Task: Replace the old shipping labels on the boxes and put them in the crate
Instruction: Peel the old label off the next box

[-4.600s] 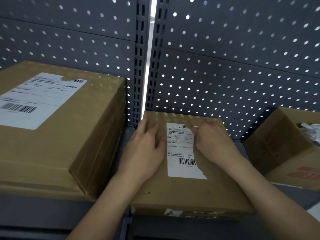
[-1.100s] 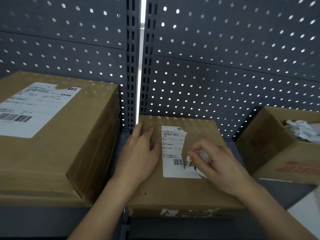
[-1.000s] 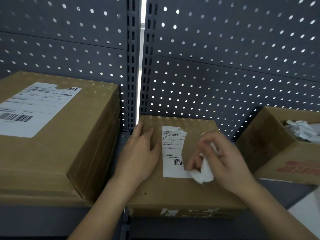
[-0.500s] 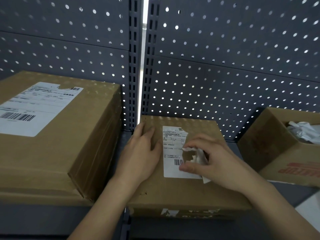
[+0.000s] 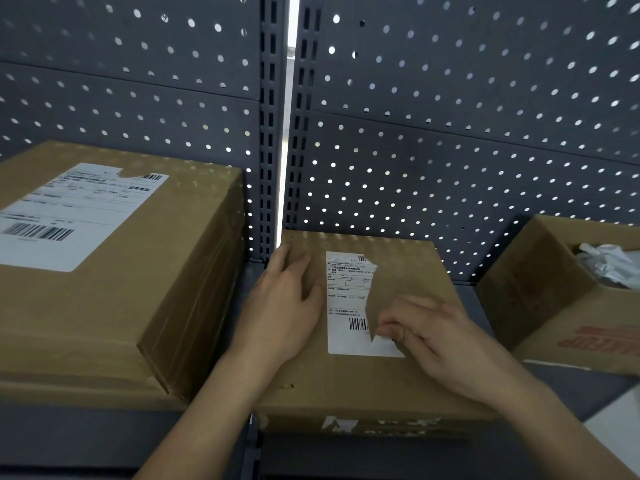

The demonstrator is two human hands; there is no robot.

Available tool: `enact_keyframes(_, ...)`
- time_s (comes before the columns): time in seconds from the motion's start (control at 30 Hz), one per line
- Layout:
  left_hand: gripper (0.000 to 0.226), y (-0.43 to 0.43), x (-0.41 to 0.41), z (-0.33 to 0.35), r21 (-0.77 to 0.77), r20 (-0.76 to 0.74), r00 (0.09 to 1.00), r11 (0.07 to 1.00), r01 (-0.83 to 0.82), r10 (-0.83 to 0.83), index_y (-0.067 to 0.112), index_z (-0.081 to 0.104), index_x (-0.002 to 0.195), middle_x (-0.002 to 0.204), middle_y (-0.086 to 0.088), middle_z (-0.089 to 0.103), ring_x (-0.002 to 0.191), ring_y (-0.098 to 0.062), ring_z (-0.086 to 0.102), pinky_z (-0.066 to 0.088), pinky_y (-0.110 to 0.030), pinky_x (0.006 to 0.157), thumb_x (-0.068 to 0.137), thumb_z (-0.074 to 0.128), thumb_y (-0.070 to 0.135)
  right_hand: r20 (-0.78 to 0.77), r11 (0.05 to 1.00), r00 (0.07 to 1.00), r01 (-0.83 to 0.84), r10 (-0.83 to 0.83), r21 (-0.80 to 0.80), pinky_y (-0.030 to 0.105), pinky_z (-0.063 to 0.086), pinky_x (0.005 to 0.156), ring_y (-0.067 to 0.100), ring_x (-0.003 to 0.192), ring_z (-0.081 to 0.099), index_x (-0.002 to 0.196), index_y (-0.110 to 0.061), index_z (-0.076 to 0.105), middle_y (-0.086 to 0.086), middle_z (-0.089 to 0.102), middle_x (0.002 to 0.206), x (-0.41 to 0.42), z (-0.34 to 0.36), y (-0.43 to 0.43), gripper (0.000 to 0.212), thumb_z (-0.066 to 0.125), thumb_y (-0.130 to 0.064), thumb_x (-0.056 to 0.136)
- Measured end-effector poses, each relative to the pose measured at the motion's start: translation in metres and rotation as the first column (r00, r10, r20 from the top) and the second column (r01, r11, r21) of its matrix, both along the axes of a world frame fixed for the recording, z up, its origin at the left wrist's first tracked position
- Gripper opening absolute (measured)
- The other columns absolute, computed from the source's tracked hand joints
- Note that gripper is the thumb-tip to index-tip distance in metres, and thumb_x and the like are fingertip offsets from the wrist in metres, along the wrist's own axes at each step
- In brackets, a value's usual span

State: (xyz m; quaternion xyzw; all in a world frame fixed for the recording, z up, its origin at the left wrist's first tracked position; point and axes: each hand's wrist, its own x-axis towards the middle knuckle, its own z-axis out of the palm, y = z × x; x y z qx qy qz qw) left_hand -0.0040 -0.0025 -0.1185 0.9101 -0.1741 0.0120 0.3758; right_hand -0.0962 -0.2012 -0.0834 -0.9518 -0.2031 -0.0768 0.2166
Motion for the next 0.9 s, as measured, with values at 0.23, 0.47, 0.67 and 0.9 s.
enact_keyframes(0.23,0.057,0.000,0.000,0.000,0.001,-0.014,1.000,1.000,-0.002,0.002,0.025,0.032,0.150,0.160,0.015,0.008,0.143,-0.013,0.023,0.027,-0.028,0.109,0.098,0.044,0.044,0.146,0.999,0.989,0.005,-0.011,0.040,-0.001,0.036,0.069,-0.016,0.077,0.050,0.100,-0.025,0.068,-0.021,0.056,0.082,-0.007,-0.001,-0.003,0.018,0.055,-0.015,0.093)
enact_keyframes(0.47,0.056,0.000,-0.001,0.002,-0.002,-0.014,1.000,1.000,-0.006,0.006,0.026,0.032,0.149,0.160,0.016,0.009,0.142,-0.011,0.023,0.021,-0.021,0.100,0.097,0.043,0.044,0.281,0.993,0.959,-0.055,0.023,0.108,0.009,0.048,0.073,-0.005,0.083,0.062,0.104,-0.016,0.069,-0.013,0.064,0.091,-0.013,-0.006,-0.005,0.021,0.049,-0.018,0.098)
enact_keyframes(0.67,0.057,0.000,-0.001,0.002,0.004,-0.025,1.000,1.000,-0.004,0.004,0.026,0.032,0.150,0.160,0.016,0.007,0.143,-0.012,0.022,0.025,-0.026,0.107,0.097,0.043,0.045,0.379,0.968,0.907,0.103,-0.187,0.230,0.005,0.038,0.071,-0.008,0.080,0.052,0.088,-0.027,0.051,-0.013,0.051,0.083,-0.017,0.011,-0.008,0.013,0.042,-0.019,0.094)
enact_keyframes(0.9,0.057,0.000,-0.003,0.005,0.022,-0.035,0.999,1.000,-0.005,0.006,0.026,0.031,0.150,0.160,0.015,0.006,0.144,-0.014,0.021,0.026,-0.030,0.110,0.098,0.043,0.044,0.185,0.899,0.904,0.321,-0.385,0.299,0.020,0.034,0.053,0.012,0.058,0.045,0.070,-0.024,0.050,-0.001,0.050,0.065,0.006,0.033,-0.002,0.033,0.060,-0.048,0.090)
